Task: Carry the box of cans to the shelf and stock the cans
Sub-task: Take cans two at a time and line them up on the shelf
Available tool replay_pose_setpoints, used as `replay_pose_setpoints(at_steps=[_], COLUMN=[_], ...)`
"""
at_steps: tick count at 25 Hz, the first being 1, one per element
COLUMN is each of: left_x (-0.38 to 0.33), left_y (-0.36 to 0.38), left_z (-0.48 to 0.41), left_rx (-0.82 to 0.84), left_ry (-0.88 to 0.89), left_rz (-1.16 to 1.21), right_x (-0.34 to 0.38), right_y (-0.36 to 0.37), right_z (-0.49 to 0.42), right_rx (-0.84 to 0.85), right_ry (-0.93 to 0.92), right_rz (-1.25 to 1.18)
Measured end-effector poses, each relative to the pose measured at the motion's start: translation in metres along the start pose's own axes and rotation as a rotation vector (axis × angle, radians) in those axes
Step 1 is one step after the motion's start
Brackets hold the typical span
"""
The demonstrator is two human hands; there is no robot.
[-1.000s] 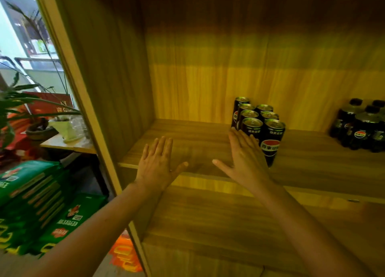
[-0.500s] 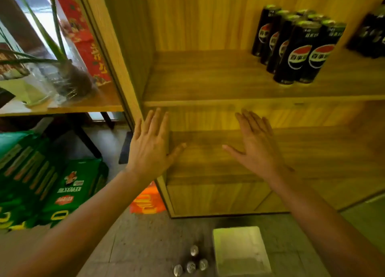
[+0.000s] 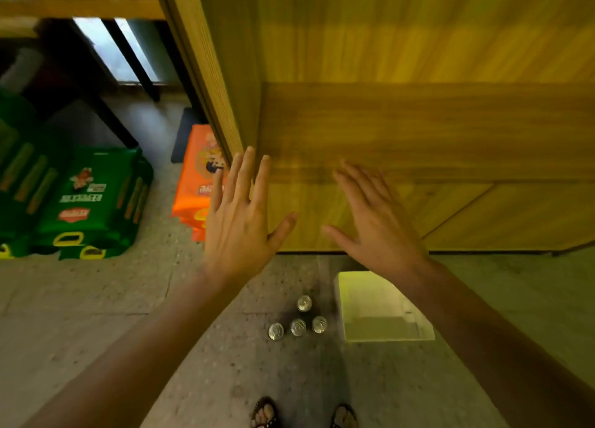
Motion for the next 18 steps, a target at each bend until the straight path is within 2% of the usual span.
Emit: replay_pose_setpoints(at_steps=[5, 8, 11, 14, 18], left_x=[0.053, 0.081, 0.102, 0.113, 0.117], left_y=[0.198, 0.319, 0.419, 0.49, 0.546], left_z=[0.083, 0.125, 0.161, 0.203, 0.263], left_rx=[0.109, 0.173, 0.239, 0.316, 0.386], left_ry=[-0.059, -0.055, -0.071, -0.101, -0.133], left_rz=[-0.004, -0.033, 0.033, 0.152, 0.265], right_x=[-0.017, -0.035, -0.058, -0.077, -0.086], right_y=[0.201, 0.32, 0.424, 0.506, 0.579], right_z=[0.041, 0.063, 0.087, 0.11, 0.137], right_rx=[0.071, 0.088, 0.149, 0.224, 0.366], right_ry=[-0.065, -0.069, -0.043, -0.001, 0.051], right_rz=[-0.069, -0.081, -0.087, -0.172, -0.391])
Point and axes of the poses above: each hand's wrist, its own z-axis away from the middle knuckle, its own y-axis out of the palm, x = y × z, the point moved 10 cm from there along -z, towards the middle knuckle, and after that the axes turned 2 degrees about z, right-handed, at the moved point
